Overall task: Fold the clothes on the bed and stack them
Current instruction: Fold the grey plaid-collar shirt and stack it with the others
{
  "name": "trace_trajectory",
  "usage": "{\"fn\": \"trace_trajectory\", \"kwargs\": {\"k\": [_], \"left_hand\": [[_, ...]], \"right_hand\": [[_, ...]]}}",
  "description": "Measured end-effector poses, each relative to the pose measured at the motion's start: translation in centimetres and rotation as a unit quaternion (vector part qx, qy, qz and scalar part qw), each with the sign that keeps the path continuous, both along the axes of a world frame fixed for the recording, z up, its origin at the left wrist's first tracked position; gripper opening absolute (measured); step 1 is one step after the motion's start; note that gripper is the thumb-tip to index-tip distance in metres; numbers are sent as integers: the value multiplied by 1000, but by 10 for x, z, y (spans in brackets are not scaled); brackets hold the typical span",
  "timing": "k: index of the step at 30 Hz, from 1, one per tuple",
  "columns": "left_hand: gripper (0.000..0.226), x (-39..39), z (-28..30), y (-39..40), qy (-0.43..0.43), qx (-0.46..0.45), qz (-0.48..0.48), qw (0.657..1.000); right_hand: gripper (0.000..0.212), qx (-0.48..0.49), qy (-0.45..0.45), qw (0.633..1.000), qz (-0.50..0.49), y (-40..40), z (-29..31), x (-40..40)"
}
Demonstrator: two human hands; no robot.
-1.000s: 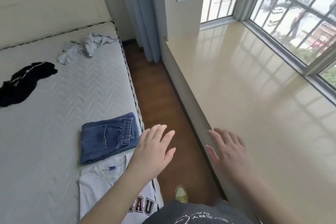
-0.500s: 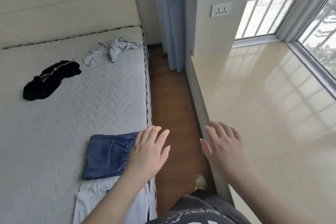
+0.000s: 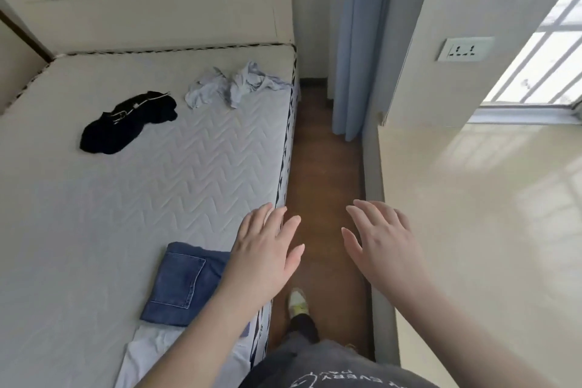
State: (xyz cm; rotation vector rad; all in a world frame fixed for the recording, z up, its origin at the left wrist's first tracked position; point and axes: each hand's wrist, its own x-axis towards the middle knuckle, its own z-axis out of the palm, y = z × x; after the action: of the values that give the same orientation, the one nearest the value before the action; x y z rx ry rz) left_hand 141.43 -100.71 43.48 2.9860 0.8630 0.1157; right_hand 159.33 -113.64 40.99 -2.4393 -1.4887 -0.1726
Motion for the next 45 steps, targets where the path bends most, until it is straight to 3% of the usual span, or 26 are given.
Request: {"fn": "trace_trajectory", "kwargs": {"k": [13, 28, 36, 45], "left_hand": [[43, 53, -1, 190, -71, 30, 33, 996], [39, 178, -27, 335, -48, 60, 30, 997], [41, 257, -22, 406, -23, 53, 106, 993], [47, 270, -36, 468, -31, 33, 205, 978]], "right_hand": [[38, -10, -9, 997, 82, 195, 9, 64], [41, -26, -4, 993, 111, 352, -1, 191], [42, -36, 4, 987, 154, 441, 2, 286], [44, -40, 15, 973, 227, 552, -9, 314]]}}
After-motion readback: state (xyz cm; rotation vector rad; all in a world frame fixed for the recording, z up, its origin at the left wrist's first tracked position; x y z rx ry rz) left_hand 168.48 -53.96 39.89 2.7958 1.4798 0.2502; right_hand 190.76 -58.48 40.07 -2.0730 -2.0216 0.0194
